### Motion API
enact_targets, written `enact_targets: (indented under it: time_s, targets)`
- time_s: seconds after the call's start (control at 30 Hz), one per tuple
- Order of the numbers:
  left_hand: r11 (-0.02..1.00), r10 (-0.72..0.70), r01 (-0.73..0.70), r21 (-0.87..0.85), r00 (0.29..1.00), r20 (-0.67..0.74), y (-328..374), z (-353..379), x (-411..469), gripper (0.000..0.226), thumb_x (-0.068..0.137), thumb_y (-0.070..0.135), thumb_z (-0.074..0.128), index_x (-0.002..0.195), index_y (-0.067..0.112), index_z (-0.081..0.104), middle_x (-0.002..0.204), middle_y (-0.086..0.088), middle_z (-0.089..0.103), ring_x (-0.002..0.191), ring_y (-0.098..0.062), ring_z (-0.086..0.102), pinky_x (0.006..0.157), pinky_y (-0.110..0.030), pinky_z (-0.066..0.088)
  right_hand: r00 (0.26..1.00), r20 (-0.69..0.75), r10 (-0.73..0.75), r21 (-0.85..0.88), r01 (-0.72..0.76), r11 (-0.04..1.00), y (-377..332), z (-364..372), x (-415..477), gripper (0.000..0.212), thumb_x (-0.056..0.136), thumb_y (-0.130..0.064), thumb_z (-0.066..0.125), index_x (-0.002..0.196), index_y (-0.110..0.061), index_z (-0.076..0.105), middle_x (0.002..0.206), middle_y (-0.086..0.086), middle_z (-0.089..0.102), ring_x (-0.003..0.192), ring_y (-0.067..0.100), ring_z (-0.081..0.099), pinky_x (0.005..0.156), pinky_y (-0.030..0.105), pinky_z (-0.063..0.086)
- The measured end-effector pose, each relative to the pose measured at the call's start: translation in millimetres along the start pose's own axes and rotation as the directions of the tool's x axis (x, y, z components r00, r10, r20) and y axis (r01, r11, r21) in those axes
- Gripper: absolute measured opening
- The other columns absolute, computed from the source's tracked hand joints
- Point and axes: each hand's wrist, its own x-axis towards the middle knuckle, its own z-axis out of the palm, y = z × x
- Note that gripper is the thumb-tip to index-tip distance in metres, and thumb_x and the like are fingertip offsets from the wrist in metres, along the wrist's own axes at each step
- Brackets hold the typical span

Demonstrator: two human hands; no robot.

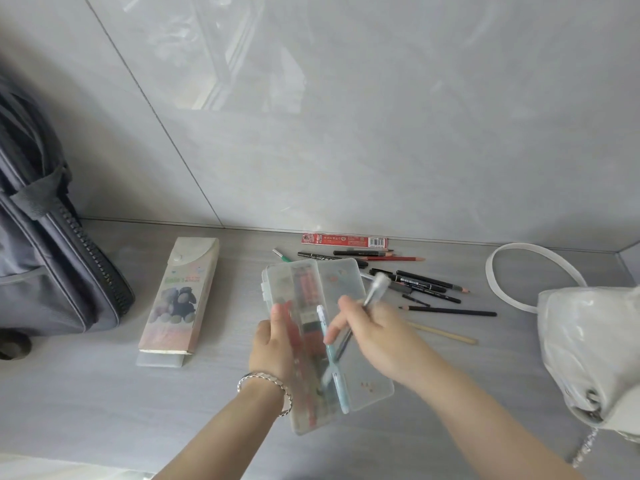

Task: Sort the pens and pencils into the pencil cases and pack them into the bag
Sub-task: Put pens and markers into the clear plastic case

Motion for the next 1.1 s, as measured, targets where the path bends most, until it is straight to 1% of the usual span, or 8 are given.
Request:
enact_targets:
  time_s: [0.17, 0.23, 0.37, 0.47, 0.57, 0.67, 0.8, 1.1]
  targets:
    - [0.999, -0.009, 0.01, -0.04, 1.0, 0.022, -1, 10, -4, 0.052, 0.095, 0.049, 0.026, 0.101, 0.007, 0.057, 0.081, -0.004, 0.06, 0.067, -0.014, 0.054, 0.056, -0.025, 0.039, 0.982, -0.165, -0.089, -0.244, 0.047, 0.969, 18, 32, 13, 0.033, 0.089, -0.031, 0.053, 0.062, -0.017, 0.042, 0.055, -0.005, 0.037, 0.049, 0.01, 0.035, 0.046, 0.019, 0.028]
    - [0.998, -0.039, 0.04, -0.058, 0.999, 0.008, -1, 13, -4, 0.053, 0.095, 0.049, 0.026, 0.106, 0.007, 0.057, 0.086, -0.004, 0.061, 0.075, -0.017, 0.056, 0.062, -0.028, 0.04, 0.97, -0.218, -0.111, -0.222, 0.061, 0.973, 23, 39, 14, 0.01, 0.087, -0.029, 0.058, 0.09, -0.021, 0.053, 0.068, -0.006, 0.046, 0.063, 0.012, 0.045, 0.055, 0.016, 0.034]
    - [0.993, -0.079, 0.08, -0.083, 0.997, 0.016, 0, 18, -5, 0.055, 0.095, 0.05, 0.028, 0.114, 0.007, 0.058, 0.1, -0.01, 0.062, 0.087, -0.025, 0.057, 0.072, -0.032, 0.042, 0.964, -0.225, -0.143, -0.224, 0.091, 0.97, 24, 37, 11, 0.051, 0.088, -0.027, 0.057, 0.134, -0.026, 0.035, 0.087, -0.007, 0.046, 0.077, 0.009, 0.046, 0.075, 0.02, 0.04]
    - [0.995, -0.064, 0.067, -0.072, 0.997, 0.043, 4, 21, -5, 0.053, 0.096, 0.046, 0.028, 0.108, 0.003, 0.057, 0.089, -0.005, 0.06, 0.078, -0.018, 0.055, 0.064, -0.026, 0.039, 0.958, -0.197, -0.207, -0.358, 0.127, 0.925, 22, 39, 7, 0.037, 0.089, -0.031, 0.056, 0.124, -0.021, 0.048, 0.102, 0.002, 0.054, 0.088, 0.02, 0.058, 0.077, 0.026, 0.045]
    - [0.998, -0.046, 0.047, -0.041, 0.999, 0.025, 8, 20, -3, 0.049, 0.096, 0.047, 0.025, 0.095, 0.01, 0.057, 0.08, 0.003, 0.056, 0.071, -0.009, 0.051, 0.061, -0.024, 0.036, 0.901, -0.303, -0.309, -0.47, 0.141, 0.871, 26, 29, 11, 0.015, 0.084, -0.034, 0.059, 0.081, -0.02, 0.065, 0.078, -0.002, 0.058, 0.068, 0.019, 0.059, 0.057, 0.025, 0.043]
    - [0.998, -0.046, 0.046, -0.04, 0.999, 0.002, 12, 14, -1, 0.039, 0.096, 0.047, 0.025, 0.072, 0.025, 0.046, 0.073, 0.01, 0.046, 0.066, -0.001, 0.041, 0.062, -0.026, 0.032, 0.903, -0.417, -0.102, -0.367, -0.064, 0.928, 50, -14, 41, 0.014, 0.088, -0.029, 0.056, 0.088, -0.02, 0.067, 0.073, -0.008, 0.053, 0.07, 0.016, 0.052, 0.06, 0.026, 0.036]
    - [0.999, -0.035, 0.035, -0.015, 0.999, -0.019, 12, 5, 3, 0.039, 0.096, 0.047, 0.024, 0.067, 0.025, 0.042, 0.073, 0.008, 0.045, 0.069, -0.013, 0.045, 0.078, -0.027, 0.028, 0.87, -0.488, 0.068, -0.445, -0.315, 0.838, 104, -63, 84, 0.021, 0.093, -0.018, 0.047, 0.105, -0.015, 0.064, 0.11, 0.005, 0.06, 0.094, 0.027, 0.059, 0.072, 0.031, 0.044]
    - [0.998, -0.049, 0.047, -0.035, 0.998, -0.048, 2, -6, 11, 0.042, 0.095, 0.05, 0.024, 0.092, 0.016, 0.05, 0.078, 0.004, 0.051, 0.085, -0.023, 0.048, 0.081, -0.028, 0.029, 0.977, -0.213, 0.016, -0.841, -0.192, 0.507, 129, -71, 118, 0.017, 0.089, -0.007, 0.046, 0.104, -0.004, 0.054, 0.112, 0.011, 0.051, 0.102, 0.029, 0.051, 0.068, 0.033, 0.037]
